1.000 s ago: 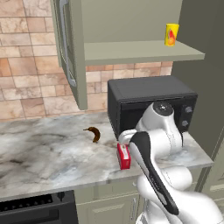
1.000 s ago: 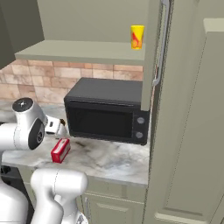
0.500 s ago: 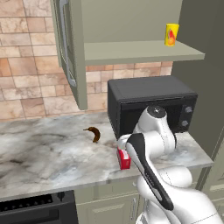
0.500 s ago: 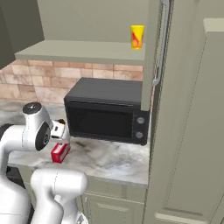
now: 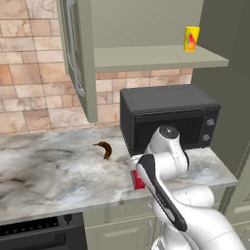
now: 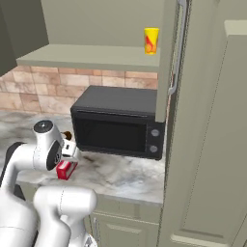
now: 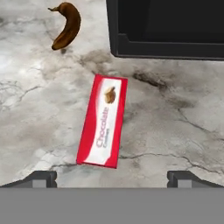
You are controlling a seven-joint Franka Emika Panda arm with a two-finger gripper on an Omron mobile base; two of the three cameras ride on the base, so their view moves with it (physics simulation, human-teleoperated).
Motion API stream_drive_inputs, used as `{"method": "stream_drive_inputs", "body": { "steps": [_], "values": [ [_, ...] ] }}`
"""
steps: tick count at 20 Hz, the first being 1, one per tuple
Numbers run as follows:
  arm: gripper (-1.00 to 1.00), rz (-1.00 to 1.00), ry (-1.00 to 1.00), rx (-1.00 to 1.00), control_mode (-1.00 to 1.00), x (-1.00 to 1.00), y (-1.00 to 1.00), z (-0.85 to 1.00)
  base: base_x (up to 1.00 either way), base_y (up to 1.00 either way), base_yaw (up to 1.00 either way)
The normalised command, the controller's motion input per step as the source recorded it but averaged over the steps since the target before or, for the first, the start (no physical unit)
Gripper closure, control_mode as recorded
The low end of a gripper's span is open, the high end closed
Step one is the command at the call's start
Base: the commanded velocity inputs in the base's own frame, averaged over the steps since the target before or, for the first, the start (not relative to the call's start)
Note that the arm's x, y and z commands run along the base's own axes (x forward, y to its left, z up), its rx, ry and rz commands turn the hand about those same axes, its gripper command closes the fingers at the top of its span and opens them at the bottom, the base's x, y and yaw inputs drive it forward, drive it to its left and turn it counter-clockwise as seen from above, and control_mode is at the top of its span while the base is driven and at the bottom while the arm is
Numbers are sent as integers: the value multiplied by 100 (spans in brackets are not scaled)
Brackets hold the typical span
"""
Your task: Pick the canned food and boxed food from the counter and place them in the cabinets closest to them.
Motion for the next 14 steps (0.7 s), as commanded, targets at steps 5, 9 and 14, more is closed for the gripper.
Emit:
{"method": "stream_drive_inputs", "body": {
  "steps": [5, 9, 14],
  "values": [
    [-100, -1, -1, 0, -100, 26, 8, -38, 0, 0, 0],
    [-100, -2, 0, 0, -100, 29, 18, -36, 0, 0, 0],
    [-100, 0, 0, 0, -100, 9, 3, -44, 0, 0, 0]
  ]
}}
